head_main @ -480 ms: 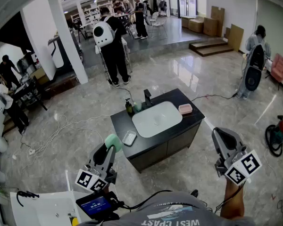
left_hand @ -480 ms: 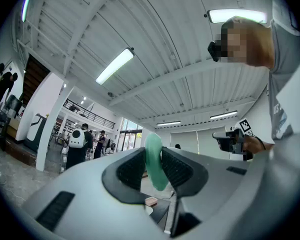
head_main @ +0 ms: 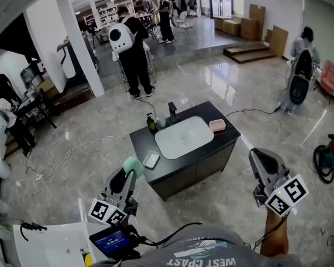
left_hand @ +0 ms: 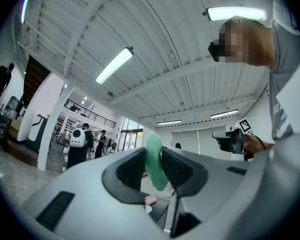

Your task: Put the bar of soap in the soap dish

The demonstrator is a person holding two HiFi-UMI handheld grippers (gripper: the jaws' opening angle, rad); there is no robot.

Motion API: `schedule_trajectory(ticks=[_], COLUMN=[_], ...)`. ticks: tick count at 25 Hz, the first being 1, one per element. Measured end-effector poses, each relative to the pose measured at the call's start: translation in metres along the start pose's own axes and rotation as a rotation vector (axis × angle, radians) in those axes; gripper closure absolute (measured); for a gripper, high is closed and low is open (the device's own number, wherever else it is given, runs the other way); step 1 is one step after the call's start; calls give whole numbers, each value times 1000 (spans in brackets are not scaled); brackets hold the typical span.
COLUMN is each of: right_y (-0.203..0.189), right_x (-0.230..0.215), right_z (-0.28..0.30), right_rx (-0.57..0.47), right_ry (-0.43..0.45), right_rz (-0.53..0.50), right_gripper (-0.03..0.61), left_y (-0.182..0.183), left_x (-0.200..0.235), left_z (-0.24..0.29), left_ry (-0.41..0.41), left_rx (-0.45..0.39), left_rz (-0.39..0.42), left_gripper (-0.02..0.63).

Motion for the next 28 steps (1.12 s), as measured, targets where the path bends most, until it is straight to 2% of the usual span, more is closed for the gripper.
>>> schedule_trajectory(ticks=[7, 21, 28], right_y=[4, 9, 23], right_x=[-32, -139, -200], right_z=[-20, -66, -109], right_rx=[-1, -32, -29], right_ry=[14, 125, 132], right_rz=[23, 92, 128], right_gripper=[571, 570, 569], left_y=[-4, -14, -21], left_x=[-32, -132, -187], left_z=[17, 112, 163], left_ry=[13, 36, 22], left_rx=[33, 28, 49], left_rz=[17, 54, 53], left_gripper=[505, 505, 505])
Point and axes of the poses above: the fingertips, and each gripper's own axes: z forward along the fingers, x to its left, y out of its top, the point moved 8 cm from there along -z, backward along the fingers, and after that the axes turned 3 degrees about -x, right-handed, at the moved point
